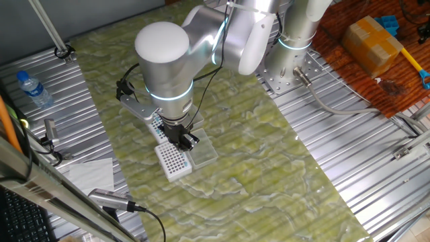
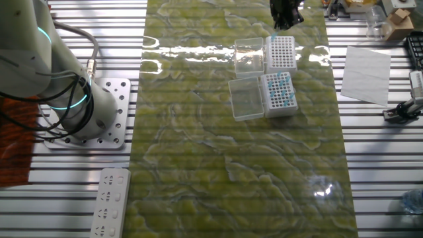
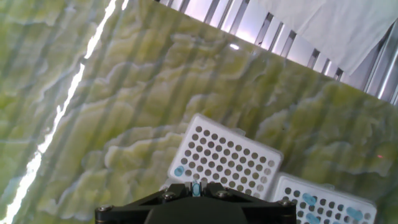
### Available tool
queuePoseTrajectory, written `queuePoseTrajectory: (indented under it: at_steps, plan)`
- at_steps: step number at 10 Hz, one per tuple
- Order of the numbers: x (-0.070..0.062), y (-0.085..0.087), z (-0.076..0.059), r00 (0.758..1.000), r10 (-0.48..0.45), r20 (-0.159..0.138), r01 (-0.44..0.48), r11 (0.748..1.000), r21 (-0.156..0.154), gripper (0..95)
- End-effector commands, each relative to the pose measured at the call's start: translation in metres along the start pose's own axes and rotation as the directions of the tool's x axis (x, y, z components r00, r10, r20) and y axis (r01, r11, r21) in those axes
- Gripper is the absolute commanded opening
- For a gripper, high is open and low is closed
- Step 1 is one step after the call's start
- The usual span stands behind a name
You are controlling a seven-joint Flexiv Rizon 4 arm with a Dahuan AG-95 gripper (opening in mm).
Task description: Transfer all medium pipette tips from one holder to another
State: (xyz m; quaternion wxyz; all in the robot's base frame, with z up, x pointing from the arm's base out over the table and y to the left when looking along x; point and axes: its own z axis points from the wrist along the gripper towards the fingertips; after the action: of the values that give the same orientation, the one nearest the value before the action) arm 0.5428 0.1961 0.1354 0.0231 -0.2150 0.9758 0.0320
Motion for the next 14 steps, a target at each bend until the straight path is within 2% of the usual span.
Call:
queuePoseTrajectory:
  at_steps: [1,11,13,14]
  plan:
    - [0.000,0.000,0.000,1.000,-0.001,0.004,0.001,1.000,0.001,0.0]
    - [0.000,-0.002,0.012,1.000,-0.007,0.019,0.007,1.000,0.009,0.0]
    - [0.000,-0.002,0.013,1.000,-0.011,0.011,0.011,1.000,0.007,0.0]
    - [0.000,-0.002,0.014,1.000,-0.018,0.008,0.018,1.000,0.008,19.0]
